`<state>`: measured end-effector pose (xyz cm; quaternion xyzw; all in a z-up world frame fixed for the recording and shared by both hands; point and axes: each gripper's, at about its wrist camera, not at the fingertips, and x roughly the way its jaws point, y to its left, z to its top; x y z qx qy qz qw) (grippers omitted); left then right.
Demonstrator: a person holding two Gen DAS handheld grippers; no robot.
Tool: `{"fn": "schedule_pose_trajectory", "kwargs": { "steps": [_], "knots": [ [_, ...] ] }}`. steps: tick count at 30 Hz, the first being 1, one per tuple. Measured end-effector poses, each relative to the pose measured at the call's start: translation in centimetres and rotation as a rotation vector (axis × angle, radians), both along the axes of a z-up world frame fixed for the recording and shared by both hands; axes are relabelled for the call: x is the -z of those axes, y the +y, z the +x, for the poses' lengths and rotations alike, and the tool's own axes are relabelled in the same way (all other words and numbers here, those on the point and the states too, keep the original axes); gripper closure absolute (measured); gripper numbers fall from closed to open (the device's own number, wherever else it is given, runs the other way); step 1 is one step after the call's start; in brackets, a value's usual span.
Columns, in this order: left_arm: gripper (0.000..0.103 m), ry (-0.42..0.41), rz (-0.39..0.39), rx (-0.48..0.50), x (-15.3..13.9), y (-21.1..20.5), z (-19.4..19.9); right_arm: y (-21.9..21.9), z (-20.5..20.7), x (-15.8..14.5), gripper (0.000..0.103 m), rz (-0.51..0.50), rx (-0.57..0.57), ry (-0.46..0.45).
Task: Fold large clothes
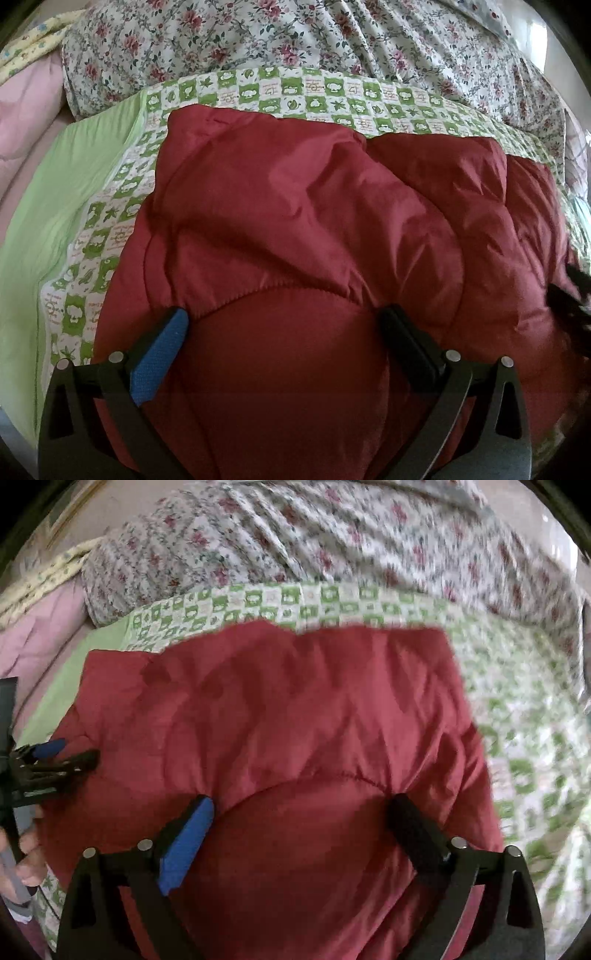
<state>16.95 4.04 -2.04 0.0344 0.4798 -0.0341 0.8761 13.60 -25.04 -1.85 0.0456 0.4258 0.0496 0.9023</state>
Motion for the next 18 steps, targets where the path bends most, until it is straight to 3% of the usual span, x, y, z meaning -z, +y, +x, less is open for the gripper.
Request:
{"fn": "schedule_pose_trajectory", "kwargs": {
  "steps": [5,11,18],
  "knots": [
    [0.000,-0.006,-0.070,0.003,-1.5,0.8,-1.6,-0.7,0.4,0.2,0.005,0.021,0.007,0.010],
    [0.000,-0.001,-0.028,0.021,0.5,-0.1,-0.1,-0.6,0.5,0.1,0.005,0.036,0.017,0.010],
    [0.000,0.034,-0.056,0.019,1.3,0.0,1.4,-0.8,1.0,0.4,0.005,0.038,0.028,0.022]
  ]
}}
